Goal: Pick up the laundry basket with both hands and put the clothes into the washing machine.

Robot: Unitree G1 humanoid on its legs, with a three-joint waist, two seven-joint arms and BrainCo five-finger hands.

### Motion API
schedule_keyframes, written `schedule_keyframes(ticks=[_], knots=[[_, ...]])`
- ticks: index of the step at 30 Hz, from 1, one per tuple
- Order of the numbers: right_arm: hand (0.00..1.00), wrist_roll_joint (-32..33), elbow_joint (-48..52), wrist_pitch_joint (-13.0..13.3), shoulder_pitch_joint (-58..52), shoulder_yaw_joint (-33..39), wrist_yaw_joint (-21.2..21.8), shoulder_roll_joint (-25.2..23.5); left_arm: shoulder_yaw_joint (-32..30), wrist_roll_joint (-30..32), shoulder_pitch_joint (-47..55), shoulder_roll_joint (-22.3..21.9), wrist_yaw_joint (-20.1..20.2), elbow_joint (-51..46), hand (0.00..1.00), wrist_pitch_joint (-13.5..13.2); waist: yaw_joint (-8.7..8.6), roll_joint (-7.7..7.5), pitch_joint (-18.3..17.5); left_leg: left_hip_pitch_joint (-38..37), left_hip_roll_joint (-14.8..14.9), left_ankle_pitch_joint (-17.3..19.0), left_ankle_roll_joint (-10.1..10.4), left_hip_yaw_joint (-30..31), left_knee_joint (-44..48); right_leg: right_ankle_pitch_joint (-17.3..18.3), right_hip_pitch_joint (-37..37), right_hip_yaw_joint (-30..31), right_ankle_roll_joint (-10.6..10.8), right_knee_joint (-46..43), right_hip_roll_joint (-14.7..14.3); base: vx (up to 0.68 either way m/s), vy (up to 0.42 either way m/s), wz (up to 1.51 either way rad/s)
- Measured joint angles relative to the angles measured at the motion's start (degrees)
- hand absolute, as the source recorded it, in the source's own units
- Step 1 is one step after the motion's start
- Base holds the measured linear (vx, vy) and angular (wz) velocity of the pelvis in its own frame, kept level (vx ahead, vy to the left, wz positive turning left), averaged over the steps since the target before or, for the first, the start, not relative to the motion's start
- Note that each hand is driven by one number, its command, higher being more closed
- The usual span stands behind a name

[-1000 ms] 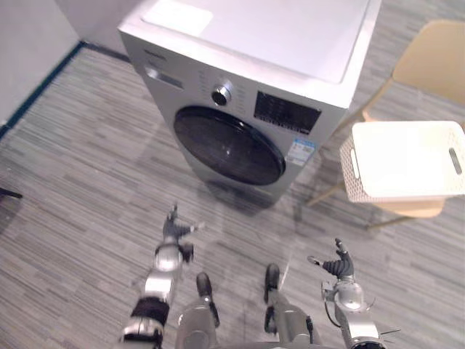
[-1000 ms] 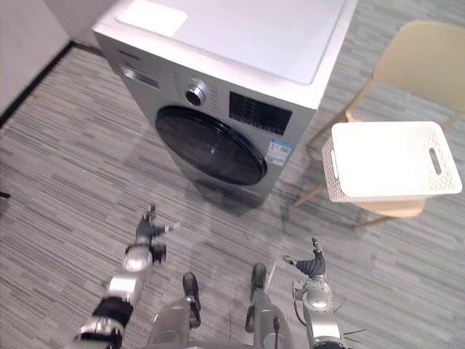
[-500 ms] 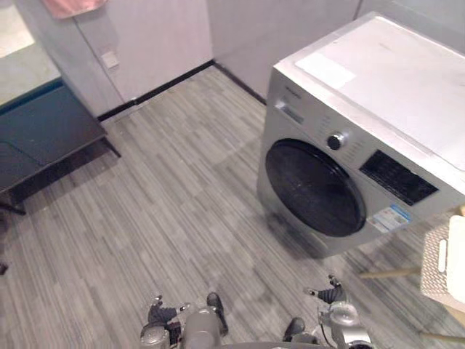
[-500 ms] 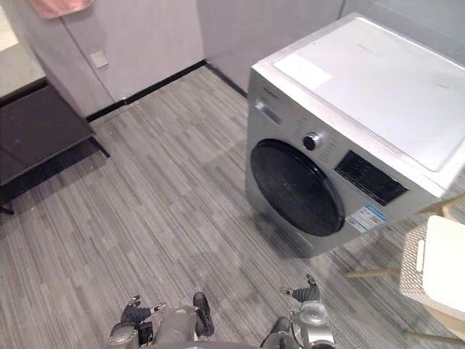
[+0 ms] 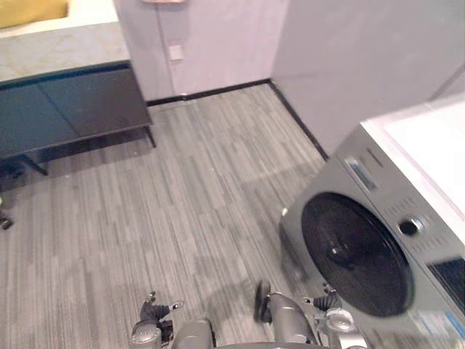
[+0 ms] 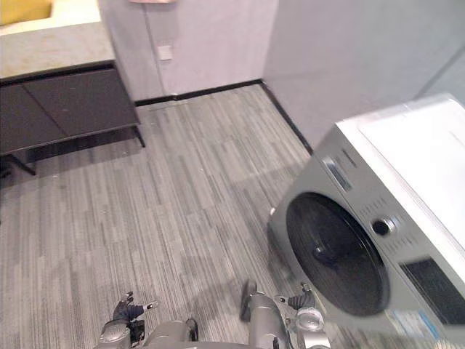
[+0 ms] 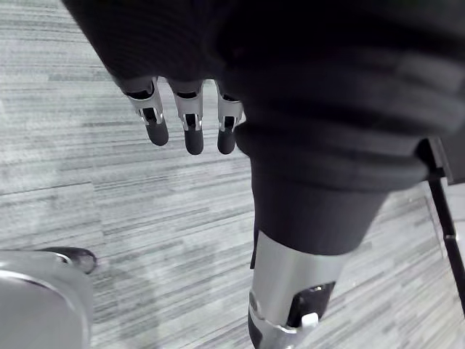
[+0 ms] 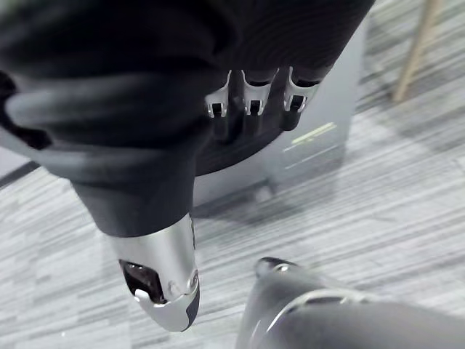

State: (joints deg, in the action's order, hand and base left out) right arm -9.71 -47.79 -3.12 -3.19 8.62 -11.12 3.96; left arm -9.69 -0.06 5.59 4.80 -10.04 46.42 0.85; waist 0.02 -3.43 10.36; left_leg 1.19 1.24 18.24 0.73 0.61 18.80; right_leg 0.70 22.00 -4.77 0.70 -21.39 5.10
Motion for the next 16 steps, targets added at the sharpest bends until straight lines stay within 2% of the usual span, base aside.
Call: schedule_keyframes(ticks=[1,2,3,4,5,7,9,11,12,13,15,16], knots=[[0.0,-0.07,1.41,-0.08,-0.31,-0.02,0.09,0.14,-0.06,0.49,-0.26,-0.86,0.04,-1.12,0.0,-0.12,0.94,1.44,0.02,0.34,1.25,-0.09,0.93,0.69,2.28,2.39,-0.09,-2.08,-0.92,-2.1,-0.16,0.63,-0.279,0.94],[0.0,-0.19,3.58,0.03,-0.12,-0.03,0.13,0.01,-1.39,0.75,-0.36,-1.79,0.03,-1.8,0.0,-0.08,0.64,2.59,0.65,2.84,2.92,-0.58,3.23,0.43,8.93,4.44,-1.82,-4.84,-2.0,-3.19,-0.13,0.61,-0.265,0.77],[0.0,-0.31,4.38,0.05,-0.13,-0.05,0.17,-0.19,-2.39,0.77,-0.45,-2.44,0.04,-1.95,0.0,-0.01,0.6,3.12,0.95,4.1,3.92,-1.27,4.39,-0.11,13.33,5.24,-3.31,-5.85,-2.76,-3.29,-0.44,0.55,-0.254,0.6],[0.0,-0.71,5.25,0.05,-0.12,-0.33,0.19,-0.51,-3.62,0.78,0.1,-3.47,0.05,-3.07,0.0,0.08,0.94,4.0,1.03,6.13,6.94,-4.34,6.83,-2.64,22.71,6.25,-7.02,-6.98,-4.1,-2.72,-1.82,0.42,-0.173,0.27],[0.0,-1.22,6.35,0.09,-0.11,-0.55,0.12,-0.92,-3.77,0.79,1.33,-3.88,0.13,-4.23,0.0,0.05,1.13,3.8,1.21,8.11,9.95,-4.75,6.19,-5.72,30.13,7.45,-10.9,-7.13,-4.69,-1.78,-2.53,0.4,-0.152,0.18],[0.0,-1.64,7.34,0.17,0.4,-0.31,0.04,-1.35,-3.59,0.81,1.09,-4.33,0.17,-4.7,0.0,0.07,1.12,3.15,0.9,10.73,12.78,-3.41,4.2,-9.63,33.76,8.17,-14.52,-7.9,-4.7,0.14,-2.44,0.32,-0.097,0.12],[0.0,-1.63,8.74,0.2,0.59,-0.1,0.0,-1.32,-3.49,0.83,0.84,-4.57,0.16,-6.39,0.0,0.05,1.38,2.74,0.69,13.5,13.93,-2.44,3.1,-12.33,29.32,8.18,-16.19,-8.27,-4.65,2.72,-2.04,0.25,-0.034,0.04],[0.0,-1.62,8.63,-0.05,0.04,1.97,-0.09,-1.31,-3.44,0.87,-0.14,-4.56,0.12,-6.37,0.0,0.08,1.51,3.25,0.46,14.28,13.63,-3.34,3.82,-13.37,15.68,8.56,-17.35,-9.57,-3.35,4.02,-1.62,0.17,0.07,0.15],[0.0,-1.62,8.61,-0.15,-0.48,2.42,-0.16,-1.3,-3.31,0.88,-0.25,-4.65,0.12,-6.25,0.0,0.09,1.47,3.73,0.19,13.79,13.48,-5.49,4.51,-13.33,10.98,8.77,-17.74,-9.98,-2.92,4.08,-1.84,0.16,0.144,0.28],[0.0,-1.7,8.43,-0.51,-1.24,3.83,-0.48,-1.16,-3.15,1.36,-0.29,-4.98,0.08,-5.79,0.0,0.13,1.46,5.05,-0.73,13.02,13.14,-11.69,3.66,-12.67,4.16,9.73,-18.51,-10.58,-1.22,4.11,-2.9,0.17,0.147,0.33],[0.0,-2.2,7.6,-1.06,-2.63,4.16,-0.34,-3.62,-3.21,2.28,0.07,-3.7,0.07,-4.76,0.0,0.15,1.44,1.7,-2.13,10.32,9.52,-13.2,2.82,-13.49,-0.18,10.55,-18.84,-9.57,0.63,4.54,0.07,0.17,0.136,0.25],[0.0,-2.25,7.53,-1.03,-2.78,4.02,-0.24,-3.76,-3.21,2.37,0.09,-3.7,0.09,-4.73,0.0,0.17,1.46,1.28,-2.51,9.91,8.68,-13.35,2.62,-13.56,-1.05,10.65,-18.92,-9.29,0.92,4.88,0.6,0.08,0.057,0.08]])
